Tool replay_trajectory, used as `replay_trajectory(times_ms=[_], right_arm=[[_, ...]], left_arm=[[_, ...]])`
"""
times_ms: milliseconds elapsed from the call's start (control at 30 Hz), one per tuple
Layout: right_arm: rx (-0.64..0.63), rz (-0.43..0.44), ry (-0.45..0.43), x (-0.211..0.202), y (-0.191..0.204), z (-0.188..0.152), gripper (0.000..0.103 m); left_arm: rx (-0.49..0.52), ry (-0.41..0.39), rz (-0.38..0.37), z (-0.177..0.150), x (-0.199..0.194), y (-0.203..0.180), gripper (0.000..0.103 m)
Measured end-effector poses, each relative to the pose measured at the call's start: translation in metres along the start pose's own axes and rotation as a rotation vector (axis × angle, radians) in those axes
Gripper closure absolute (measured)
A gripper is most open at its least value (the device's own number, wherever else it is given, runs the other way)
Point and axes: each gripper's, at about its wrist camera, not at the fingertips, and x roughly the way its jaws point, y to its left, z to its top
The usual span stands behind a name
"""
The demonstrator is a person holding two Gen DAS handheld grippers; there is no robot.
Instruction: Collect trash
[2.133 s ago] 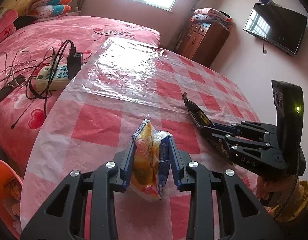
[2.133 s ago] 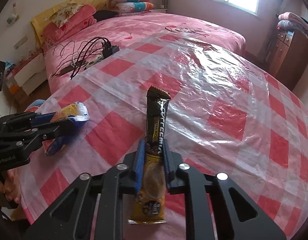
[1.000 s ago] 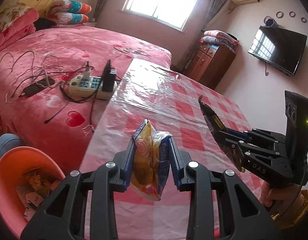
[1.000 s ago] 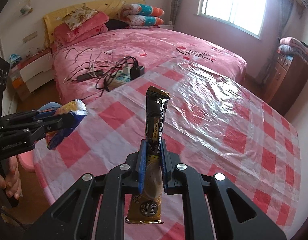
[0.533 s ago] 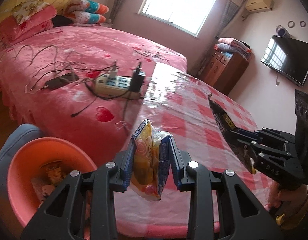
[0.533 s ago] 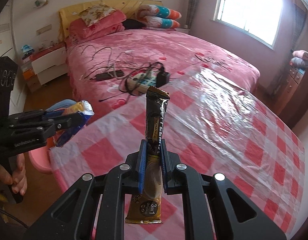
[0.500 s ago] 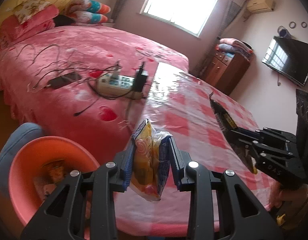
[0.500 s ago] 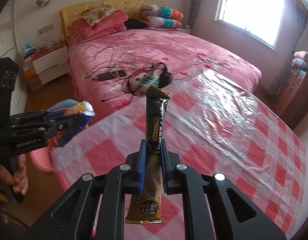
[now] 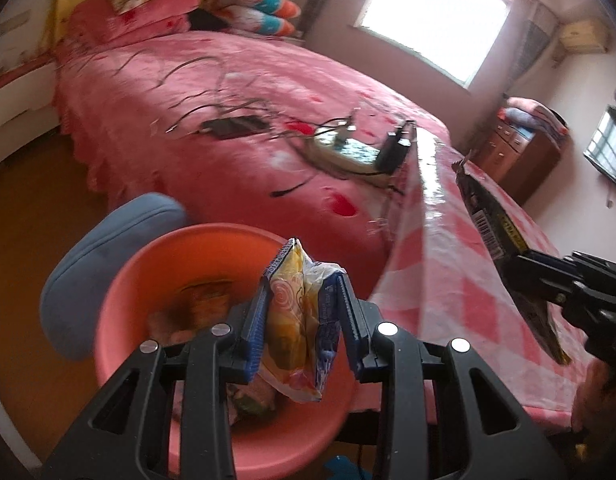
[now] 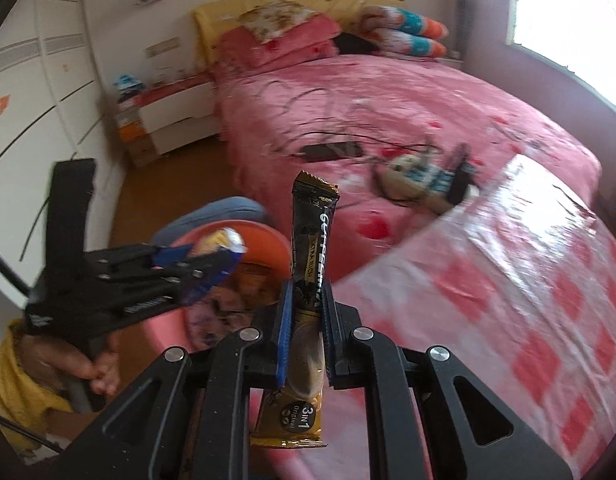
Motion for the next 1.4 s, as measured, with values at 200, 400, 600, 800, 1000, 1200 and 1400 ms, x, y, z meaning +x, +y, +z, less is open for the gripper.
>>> replay_trajectory(times_ms=[200, 400, 600, 800, 1000, 1200, 1400], right_arm=[[-0.012, 0.108, 0.022, 0.032, 0.028, 0.008, 0.085], [0.058, 0.111, -0.014, 0.032, 0.016, -0.001, 0.033], [0.133, 0.001, -0.096, -0.002, -0.017, -0.010, 0.017], [0.180, -0.099, -0.150, -0.033, -0.044, -0.027, 0.014], [0.265, -0.152, -0.192, -0.058, -0.075, -0.050, 0.013], [0.354, -0.201, -0.230, -0.087, -0.107, -0.075, 0.013], [0.411, -0.273, -0.272, -0.114, -0.134, -0.099, 0.013]], left_arm=[[-0.074, 0.008, 0.052, -0.006, 0.006, 0.032, 0.061], [-0.086, -0.017, 0.115, -0.008, 0.008, 0.043, 0.031], [-0.052, -0.048, 0.164, 0.003, 0.000, 0.034, 0.017], [0.016, -0.094, 0.177, 0.011, -0.012, 0.006, 0.015], [0.069, -0.147, 0.141, 0.023, -0.023, -0.033, 0.010], [0.124, -0.186, 0.068, 0.033, -0.025, -0.083, 0.006], [0.181, -0.176, -0.012, 0.034, -0.015, -0.138, 0.004]])
